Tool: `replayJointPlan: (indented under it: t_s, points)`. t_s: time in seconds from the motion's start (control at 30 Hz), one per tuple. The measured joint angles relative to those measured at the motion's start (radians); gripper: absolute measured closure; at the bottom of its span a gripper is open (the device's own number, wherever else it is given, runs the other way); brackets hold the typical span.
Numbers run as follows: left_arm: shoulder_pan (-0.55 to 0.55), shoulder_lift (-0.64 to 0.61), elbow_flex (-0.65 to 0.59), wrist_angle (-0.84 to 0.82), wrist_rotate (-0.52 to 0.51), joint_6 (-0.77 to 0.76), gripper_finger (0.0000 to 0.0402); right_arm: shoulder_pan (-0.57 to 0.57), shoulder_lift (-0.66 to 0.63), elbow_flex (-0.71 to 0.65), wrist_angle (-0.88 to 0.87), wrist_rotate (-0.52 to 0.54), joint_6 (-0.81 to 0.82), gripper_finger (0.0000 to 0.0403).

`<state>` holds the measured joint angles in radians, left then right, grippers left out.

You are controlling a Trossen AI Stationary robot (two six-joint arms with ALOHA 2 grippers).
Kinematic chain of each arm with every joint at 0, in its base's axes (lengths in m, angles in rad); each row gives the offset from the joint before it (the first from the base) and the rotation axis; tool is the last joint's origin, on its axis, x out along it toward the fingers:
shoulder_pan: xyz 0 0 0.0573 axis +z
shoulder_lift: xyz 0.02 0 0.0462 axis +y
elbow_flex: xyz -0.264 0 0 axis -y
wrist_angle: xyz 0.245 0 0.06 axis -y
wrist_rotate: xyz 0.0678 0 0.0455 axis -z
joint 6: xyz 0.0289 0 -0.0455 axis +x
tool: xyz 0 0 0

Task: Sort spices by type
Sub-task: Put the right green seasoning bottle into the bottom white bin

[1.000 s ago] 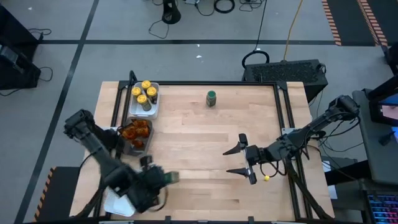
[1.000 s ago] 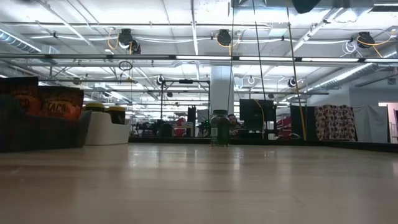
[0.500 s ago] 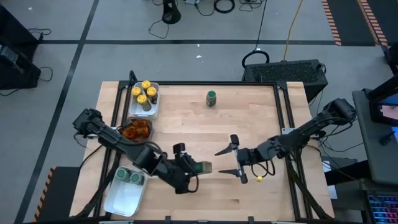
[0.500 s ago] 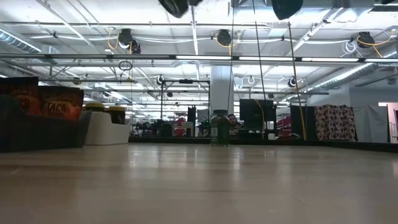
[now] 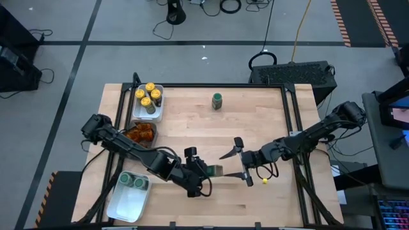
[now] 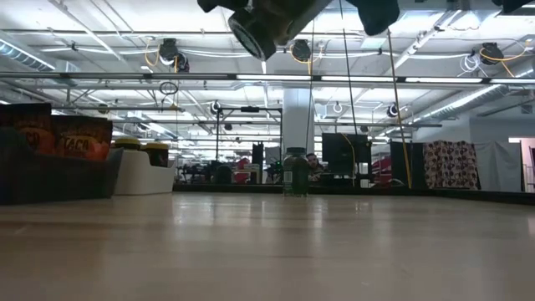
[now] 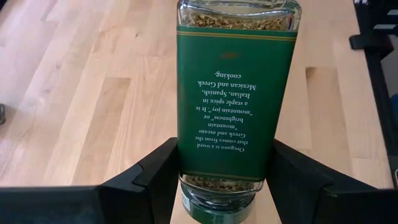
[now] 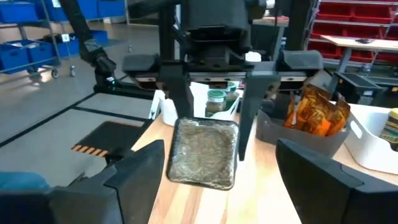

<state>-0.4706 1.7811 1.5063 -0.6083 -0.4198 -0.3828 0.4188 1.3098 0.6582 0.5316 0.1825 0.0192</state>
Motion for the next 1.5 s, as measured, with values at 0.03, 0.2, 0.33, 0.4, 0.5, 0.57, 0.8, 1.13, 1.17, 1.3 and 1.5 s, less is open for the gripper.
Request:
replayJointPlan:
  t_s: [0.03,0.2,0.33,0.4,0.5,0.57,0.8,1.13,1.17,1.3,1.5]
  points:
    - [0.001,0.0,0.0,0.007,0.0,0.0,0.0194,-0.001,0.0,0.0,0.0,0.0,0.003,0.0112]
    - [0.012,0.0,-0.001,0.036,-0.017,0.0,0.0194,-0.007,0.022,0.0,0.002,-0.001,0.009,0.0112]
    - [0.025,0.0,-0.001,0.042,-0.027,-0.001,0.0194,-0.007,0.052,0.0,0.027,-0.005,0.005,0.0112]
    - [0.034,0.0,-0.001,0.041,-0.027,-0.003,0.0194,-0.007,0.062,0.0,0.032,-0.002,0.005,0.0112]
    - [0.044,0.0,-0.001,0.049,-0.026,-0.003,0.0194,-0.008,0.064,0.0,0.034,0.003,0.005,0.0112]
    - [0.05,0.0,-0.001,0.053,-0.026,-0.004,0.0194,-0.008,0.064,0.0,0.038,0.014,-0.001,0.0112]
    - [0.067,0.0,-0.001,0.057,-0.026,-0.03,0.0194,-0.015,0.064,0.0,0.05,0.082,-0.004,0.0112]
    - [0.072,0.0,-0.001,0.057,-0.026,-0.03,0.0193,-0.039,0.064,0.0,0.071,0.081,0.021,0.0123]
    - [0.072,0.0,-0.001,0.058,-0.026,-0.03,0.0192,-0.039,0.064,0.0,0.071,0.08,0.021,0.0128]
    - [0.072,0.0,-0.001,0.058,-0.026,-0.03,0.0187,-0.04,0.064,0.0,0.071,0.08,0.021,0.0157]
    - [0.072,0.0,-0.001,0.066,-0.026,-0.029,0.0186,-0.04,0.064,0.0,0.071,0.08,0.021,0.0213]
